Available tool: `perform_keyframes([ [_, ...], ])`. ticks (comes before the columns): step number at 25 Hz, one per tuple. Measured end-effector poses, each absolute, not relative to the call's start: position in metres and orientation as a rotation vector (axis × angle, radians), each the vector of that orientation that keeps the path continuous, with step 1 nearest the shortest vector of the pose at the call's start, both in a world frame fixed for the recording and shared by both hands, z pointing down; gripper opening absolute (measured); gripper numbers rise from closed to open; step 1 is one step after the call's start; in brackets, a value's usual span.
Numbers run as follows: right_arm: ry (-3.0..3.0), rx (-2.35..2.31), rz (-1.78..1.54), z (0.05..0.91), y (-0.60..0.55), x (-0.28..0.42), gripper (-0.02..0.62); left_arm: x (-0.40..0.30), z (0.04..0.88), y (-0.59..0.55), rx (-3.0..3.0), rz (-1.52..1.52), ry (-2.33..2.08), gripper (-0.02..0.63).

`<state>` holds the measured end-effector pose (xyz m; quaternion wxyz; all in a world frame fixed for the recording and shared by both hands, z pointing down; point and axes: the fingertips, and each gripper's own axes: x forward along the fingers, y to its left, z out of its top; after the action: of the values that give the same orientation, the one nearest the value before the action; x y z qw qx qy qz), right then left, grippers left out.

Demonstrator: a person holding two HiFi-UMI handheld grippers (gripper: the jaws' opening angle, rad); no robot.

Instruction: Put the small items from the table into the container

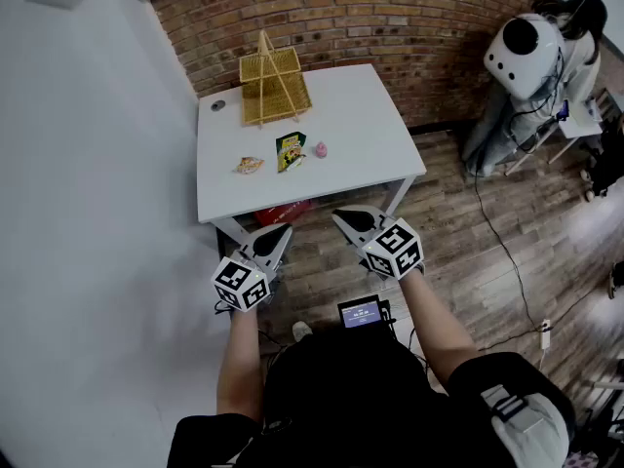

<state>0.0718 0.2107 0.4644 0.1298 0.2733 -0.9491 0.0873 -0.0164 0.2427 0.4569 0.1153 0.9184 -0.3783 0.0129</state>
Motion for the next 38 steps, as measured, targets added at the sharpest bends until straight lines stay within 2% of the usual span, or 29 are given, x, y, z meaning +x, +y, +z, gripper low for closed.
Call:
perform_keyframes([
  [38, -2.752, 0.774, 0.267, 0.473, 0.213, 0.096, 0.011, 0.002, 0.463, 0.238, 2.661, 0.055, -1.145, 0.009],
])
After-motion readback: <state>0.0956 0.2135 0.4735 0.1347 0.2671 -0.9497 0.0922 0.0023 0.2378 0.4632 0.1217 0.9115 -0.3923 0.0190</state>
